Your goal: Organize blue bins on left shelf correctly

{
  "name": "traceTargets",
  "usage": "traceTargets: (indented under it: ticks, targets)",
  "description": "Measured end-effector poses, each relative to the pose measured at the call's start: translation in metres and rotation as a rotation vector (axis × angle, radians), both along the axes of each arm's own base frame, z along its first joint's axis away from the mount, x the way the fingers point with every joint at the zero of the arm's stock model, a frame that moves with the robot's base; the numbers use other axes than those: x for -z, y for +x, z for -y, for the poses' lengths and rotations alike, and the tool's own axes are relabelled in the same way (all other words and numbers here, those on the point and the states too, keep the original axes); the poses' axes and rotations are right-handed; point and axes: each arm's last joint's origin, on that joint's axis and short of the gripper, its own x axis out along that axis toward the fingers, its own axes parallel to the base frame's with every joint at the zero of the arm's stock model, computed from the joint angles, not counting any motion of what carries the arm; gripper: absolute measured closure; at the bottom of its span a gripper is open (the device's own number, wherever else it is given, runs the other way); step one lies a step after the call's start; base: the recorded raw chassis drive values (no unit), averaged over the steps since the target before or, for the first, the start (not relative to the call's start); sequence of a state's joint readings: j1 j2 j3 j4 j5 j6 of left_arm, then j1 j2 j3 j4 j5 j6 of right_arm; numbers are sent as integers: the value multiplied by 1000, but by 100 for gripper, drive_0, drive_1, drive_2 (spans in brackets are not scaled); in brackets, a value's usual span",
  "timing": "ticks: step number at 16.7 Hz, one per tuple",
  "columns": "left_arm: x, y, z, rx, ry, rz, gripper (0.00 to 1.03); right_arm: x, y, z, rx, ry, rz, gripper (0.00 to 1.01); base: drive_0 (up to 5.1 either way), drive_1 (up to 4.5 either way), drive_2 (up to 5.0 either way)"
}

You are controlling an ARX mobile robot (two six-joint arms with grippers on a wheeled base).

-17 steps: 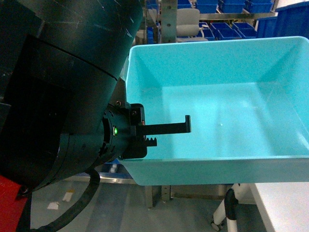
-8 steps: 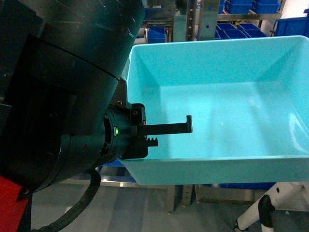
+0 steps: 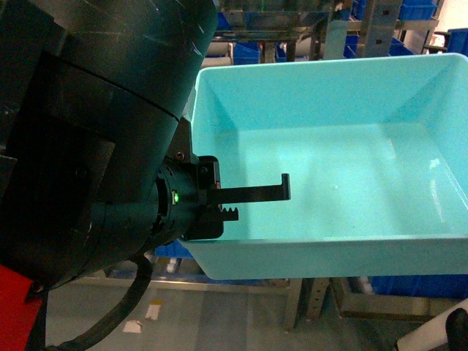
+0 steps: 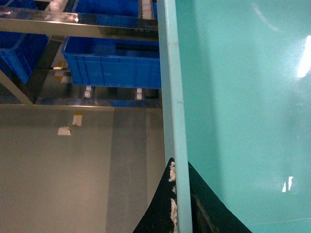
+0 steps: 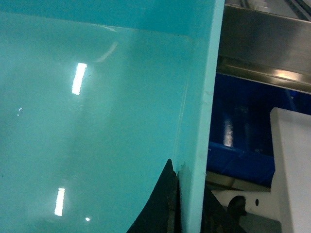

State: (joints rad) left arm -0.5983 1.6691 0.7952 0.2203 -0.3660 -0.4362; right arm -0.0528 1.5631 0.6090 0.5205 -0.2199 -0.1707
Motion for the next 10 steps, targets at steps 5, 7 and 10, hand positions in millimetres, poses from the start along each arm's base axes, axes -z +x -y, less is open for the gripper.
traceTargets:
  ticks: [5, 7, 10]
  targets:
    - [0, 0, 0, 1, 0, -1, 101, 0, 0, 0, 0, 1, -4, 99, -466, 383, 93]
    - [0, 0, 0, 0, 1, -1, 101, 0, 0, 0, 0, 0, -3, 99, -473, 378, 75]
    - [0, 0, 0, 2, 0, -3, 101, 0, 0, 0, -1, 1, -3, 99, -460, 394, 74]
